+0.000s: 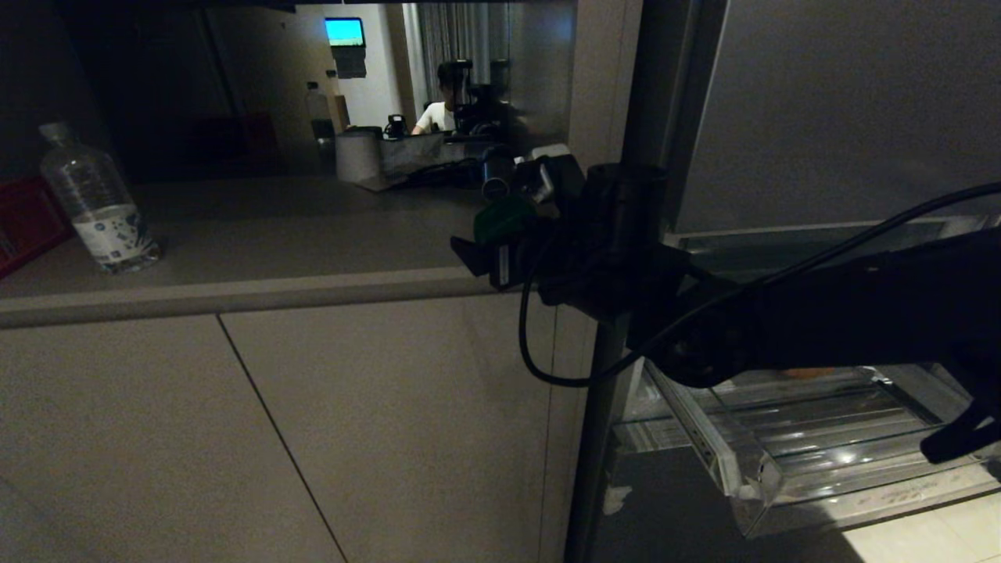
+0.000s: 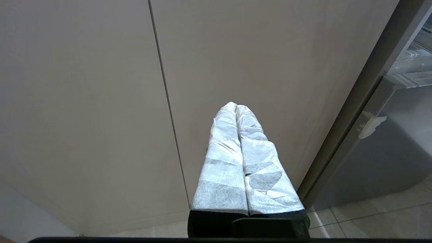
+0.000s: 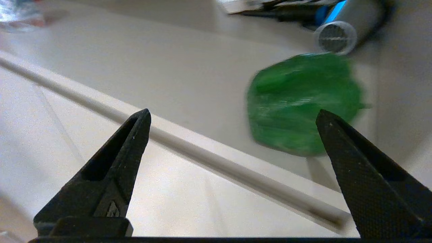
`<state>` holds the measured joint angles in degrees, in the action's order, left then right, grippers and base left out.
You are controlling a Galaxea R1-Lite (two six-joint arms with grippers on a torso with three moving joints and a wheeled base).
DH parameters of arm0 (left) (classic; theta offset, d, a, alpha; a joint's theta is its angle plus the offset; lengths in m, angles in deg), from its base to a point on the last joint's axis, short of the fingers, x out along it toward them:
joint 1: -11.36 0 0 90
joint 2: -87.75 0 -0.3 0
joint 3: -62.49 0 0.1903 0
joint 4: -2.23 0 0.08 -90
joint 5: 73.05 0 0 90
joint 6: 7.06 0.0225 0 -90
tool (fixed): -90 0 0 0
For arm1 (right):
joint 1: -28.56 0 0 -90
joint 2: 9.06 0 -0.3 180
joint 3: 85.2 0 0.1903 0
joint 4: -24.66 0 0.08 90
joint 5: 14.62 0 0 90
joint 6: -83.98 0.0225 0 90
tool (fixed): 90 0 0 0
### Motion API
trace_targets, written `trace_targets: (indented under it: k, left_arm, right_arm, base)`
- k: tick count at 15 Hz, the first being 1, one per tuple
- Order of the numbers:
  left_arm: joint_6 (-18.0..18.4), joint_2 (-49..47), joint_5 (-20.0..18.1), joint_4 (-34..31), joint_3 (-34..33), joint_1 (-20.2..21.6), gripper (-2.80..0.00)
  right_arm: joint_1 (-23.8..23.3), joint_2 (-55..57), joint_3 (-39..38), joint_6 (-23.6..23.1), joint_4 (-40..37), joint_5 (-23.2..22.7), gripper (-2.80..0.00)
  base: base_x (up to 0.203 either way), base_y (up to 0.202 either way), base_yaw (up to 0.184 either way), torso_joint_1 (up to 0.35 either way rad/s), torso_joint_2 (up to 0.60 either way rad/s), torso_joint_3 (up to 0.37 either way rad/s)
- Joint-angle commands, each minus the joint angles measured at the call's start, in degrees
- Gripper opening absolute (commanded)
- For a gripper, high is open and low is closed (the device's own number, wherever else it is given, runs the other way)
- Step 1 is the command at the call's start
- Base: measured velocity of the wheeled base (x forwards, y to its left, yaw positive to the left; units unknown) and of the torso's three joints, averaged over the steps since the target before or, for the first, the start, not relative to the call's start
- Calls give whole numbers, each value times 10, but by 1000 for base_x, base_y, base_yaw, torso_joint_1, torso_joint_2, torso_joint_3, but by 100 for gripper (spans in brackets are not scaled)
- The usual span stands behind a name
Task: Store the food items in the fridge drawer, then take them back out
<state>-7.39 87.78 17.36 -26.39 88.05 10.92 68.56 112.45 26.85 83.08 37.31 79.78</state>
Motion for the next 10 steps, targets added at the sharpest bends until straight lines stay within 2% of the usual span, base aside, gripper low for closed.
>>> trace_targets:
  k: [1, 10]
  left_arm:
    - [0, 0, 0, 0, 0, 0, -280]
    - [0, 0, 0, 0, 0, 0, -280]
  right_arm:
    - [-5, 28, 25, 11, -1, -10, 0]
    - [-25, 105, 130, 27, -12, -12, 0]
  base:
    - [0, 0, 0, 0, 0, 0]
    - [0, 0, 0, 0, 0, 0]
